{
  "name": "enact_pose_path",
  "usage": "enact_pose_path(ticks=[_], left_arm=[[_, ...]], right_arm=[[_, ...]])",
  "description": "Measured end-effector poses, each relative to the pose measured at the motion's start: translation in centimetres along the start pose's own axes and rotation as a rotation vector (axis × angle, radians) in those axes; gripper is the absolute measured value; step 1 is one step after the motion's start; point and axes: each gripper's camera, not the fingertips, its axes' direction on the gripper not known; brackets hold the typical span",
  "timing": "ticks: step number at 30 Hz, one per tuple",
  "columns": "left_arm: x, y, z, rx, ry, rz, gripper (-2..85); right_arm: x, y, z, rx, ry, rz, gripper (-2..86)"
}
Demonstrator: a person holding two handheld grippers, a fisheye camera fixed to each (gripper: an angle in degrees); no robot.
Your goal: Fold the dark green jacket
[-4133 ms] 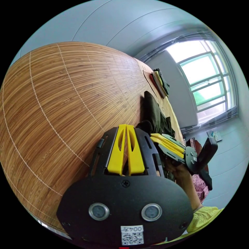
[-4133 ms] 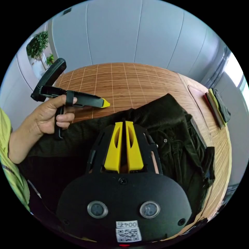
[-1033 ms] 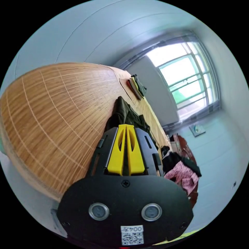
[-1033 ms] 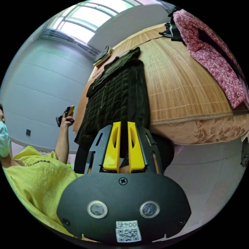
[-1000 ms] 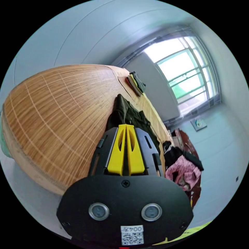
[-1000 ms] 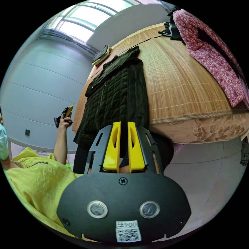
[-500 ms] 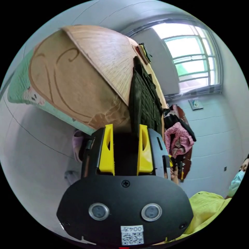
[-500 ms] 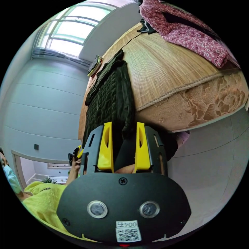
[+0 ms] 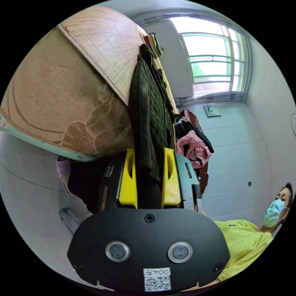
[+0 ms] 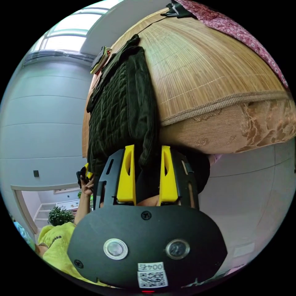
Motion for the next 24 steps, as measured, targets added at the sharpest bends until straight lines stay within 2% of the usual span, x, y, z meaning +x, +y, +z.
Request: enact_pose_path(ticks=[4, 15, 19, 24], left_arm=[[1.4, -0.8, -0.2, -0.015, -0.017, 0.053, 5.6], [7.2, 0.1, -8.3, 0.040, 0.010, 0.189, 5.7], [5.9, 3.3, -11.0, 0.053, 0.076, 0.148, 5.5], [1.3, 9.3, -12.3, 0.086, 0.216, -0.027, 4.8]], right_arm=[[-1.6, -0.2, -0.6, -0.020, 0.082, -0.094, 3.7], [-4.4, 3.8, -9.9, 0.102, -0.102, -0.286, 1.3], [-3.0, 8.5, -12.0, 0.107, -0.187, -0.280, 1.8], [0.6, 14.0, -11.8, 0.124, -0.331, -0.168, 2.4]])
